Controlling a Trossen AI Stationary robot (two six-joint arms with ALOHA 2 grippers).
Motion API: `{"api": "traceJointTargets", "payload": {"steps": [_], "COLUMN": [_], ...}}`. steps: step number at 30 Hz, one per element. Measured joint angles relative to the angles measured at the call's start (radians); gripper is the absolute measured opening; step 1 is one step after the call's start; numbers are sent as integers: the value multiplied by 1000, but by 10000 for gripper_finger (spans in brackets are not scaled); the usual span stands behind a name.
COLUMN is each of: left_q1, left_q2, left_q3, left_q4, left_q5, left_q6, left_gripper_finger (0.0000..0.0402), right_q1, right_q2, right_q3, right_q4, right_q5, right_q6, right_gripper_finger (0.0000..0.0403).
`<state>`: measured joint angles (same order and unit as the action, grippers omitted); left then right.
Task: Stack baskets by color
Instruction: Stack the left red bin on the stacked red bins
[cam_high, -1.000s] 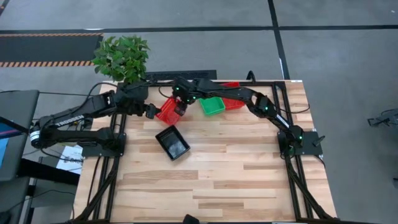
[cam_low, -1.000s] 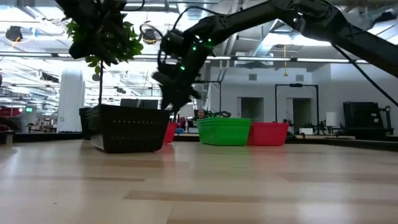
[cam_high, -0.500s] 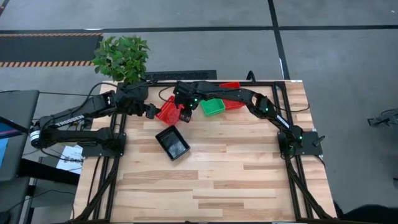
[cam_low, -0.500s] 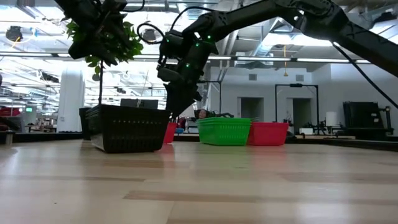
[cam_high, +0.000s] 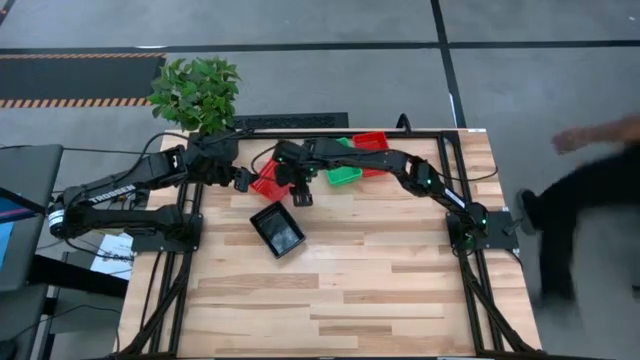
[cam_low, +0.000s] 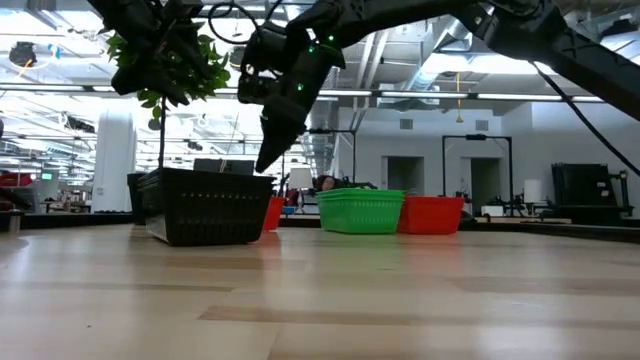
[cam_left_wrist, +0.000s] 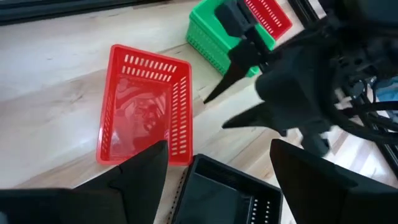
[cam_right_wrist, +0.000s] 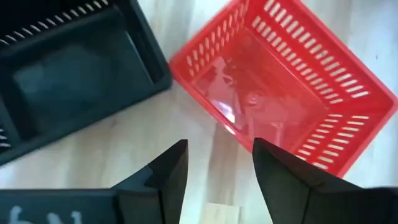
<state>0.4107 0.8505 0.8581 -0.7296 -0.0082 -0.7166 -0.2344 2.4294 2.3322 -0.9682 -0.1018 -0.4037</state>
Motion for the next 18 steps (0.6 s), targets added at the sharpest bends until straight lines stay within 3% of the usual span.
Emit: {"api": "traceJointTargets", "payload": {"steps": [4, 9, 14, 18], "left_q1": [0, 0, -10, -20], "left_q2": [0, 61, 181, 297], "left_q3": [0, -17, -49, -53], "left_q4": [-21, -129, -115, -98], "left_q5": [-31, -158, -160, -226], "left_q6": [9, 20, -1, -19], "left_gripper_finger": [270, 270, 270, 270], "right_q1": [10, 13, 8, 5], "right_q2": [4, -21, -177, -272], "right_q3": [-3, 12, 26, 17], "right_q4": [21, -84, -233, -323], "right_q5": [33, -44, -53, -55], "right_q6": [16, 132, 176, 240], "right_gripper_finger": [196, 192, 192, 191]}}
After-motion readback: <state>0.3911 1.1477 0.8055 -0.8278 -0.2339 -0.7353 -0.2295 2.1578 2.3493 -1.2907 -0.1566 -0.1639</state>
